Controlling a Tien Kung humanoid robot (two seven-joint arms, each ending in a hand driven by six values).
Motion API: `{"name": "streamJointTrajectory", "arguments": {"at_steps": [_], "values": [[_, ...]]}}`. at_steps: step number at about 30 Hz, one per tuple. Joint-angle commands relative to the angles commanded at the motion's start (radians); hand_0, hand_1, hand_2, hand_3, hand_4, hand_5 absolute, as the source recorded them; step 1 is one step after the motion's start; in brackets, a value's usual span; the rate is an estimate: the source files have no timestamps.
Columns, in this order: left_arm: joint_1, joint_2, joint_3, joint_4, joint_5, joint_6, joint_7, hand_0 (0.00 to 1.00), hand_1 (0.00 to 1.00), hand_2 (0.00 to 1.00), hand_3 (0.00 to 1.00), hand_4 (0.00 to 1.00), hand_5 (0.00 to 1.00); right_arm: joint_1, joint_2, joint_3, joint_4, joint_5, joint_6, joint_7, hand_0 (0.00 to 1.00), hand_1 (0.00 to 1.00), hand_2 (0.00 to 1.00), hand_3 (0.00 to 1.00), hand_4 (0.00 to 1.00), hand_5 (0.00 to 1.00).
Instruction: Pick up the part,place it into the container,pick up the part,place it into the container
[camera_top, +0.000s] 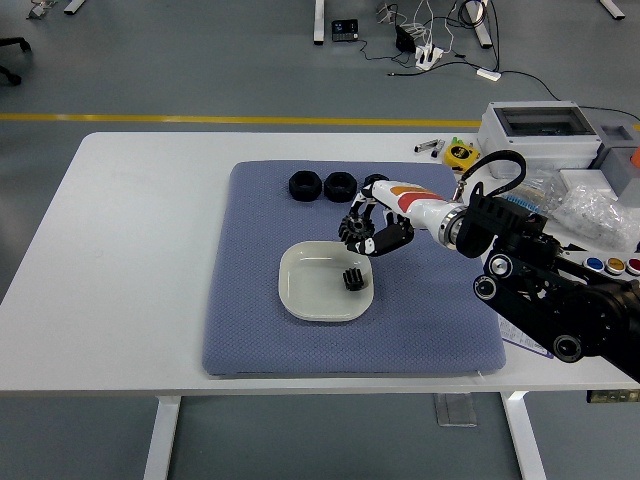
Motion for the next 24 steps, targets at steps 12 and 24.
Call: {"name": "streamJointTrajectory", "arguments": {"at_steps": [12, 24], "values": [[-0.001, 0.007, -0.005, 0.000, 0.010, 0.001, 0.001, 0.721, 0.628, 0.624, 0.552, 0.594, 0.550, 0.074, 0.119, -0.126, -0.097, 0.004, 0.001, -0.008, 0.181, 0.175, 0.260, 0.265, 0.462, 0.116], [-0.001, 0.012, -0.010, 0.000, 0.027, 0.001, 0.004, 0.721, 0.624, 0.623, 0.552, 0.593, 0.549, 0.077, 0.169, -0.226, -0.225, 0.010, -0.002, -0.008, 0.182, 0.175, 0.260, 0.269, 0.458, 0.112]]}}
